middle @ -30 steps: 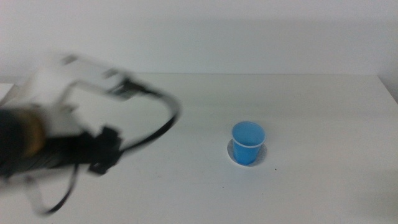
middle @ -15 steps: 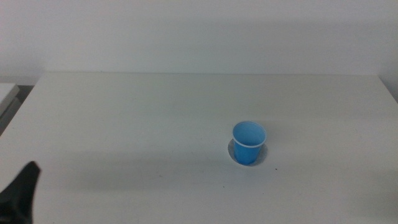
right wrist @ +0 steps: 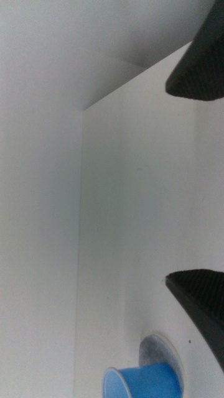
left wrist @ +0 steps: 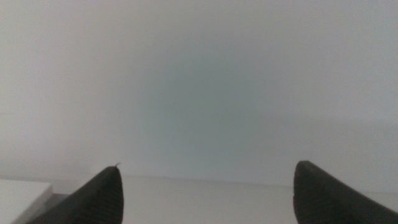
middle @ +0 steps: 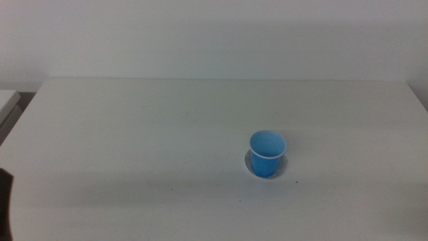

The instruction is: Place an empty cup on a cup mat.

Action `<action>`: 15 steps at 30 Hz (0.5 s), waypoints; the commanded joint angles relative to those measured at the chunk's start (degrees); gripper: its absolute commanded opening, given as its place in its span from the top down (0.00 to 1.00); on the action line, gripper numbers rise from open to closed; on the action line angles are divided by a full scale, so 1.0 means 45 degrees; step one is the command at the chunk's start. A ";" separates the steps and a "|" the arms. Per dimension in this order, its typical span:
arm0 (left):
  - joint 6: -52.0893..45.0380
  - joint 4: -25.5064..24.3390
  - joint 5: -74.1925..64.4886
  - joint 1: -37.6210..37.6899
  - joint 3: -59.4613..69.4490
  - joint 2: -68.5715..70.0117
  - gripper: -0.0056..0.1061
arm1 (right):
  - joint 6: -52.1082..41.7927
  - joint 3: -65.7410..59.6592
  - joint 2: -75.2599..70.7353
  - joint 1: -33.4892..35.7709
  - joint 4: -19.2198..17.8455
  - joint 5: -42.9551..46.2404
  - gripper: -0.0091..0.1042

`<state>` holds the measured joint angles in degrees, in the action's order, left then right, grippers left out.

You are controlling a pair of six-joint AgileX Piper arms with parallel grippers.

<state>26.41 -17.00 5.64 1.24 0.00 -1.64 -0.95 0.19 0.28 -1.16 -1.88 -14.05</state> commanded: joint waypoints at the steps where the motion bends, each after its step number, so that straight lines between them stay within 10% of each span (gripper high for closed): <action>1: -0.2908 0.2737 -0.0539 0.0121 0.0000 0.0364 0.11 | -0.0052 -0.0041 -0.0062 0.0033 -0.0075 0.0089 0.10; 4: -0.5471 0.5290 -0.2000 0.0121 0.0000 0.0364 0.11 | -0.0052 -0.0041 -0.0062 0.0033 -0.0075 0.0089 0.10; 15: -0.5869 0.5206 -0.3779 0.0121 0.0000 0.0364 0.11 | -0.0052 -0.0041 -0.0062 0.0033 -0.0075 0.0089 0.10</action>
<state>0.00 6.26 -11.52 1.57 0.02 -0.27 -0.95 0.19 0.28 -1.16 -1.88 -14.05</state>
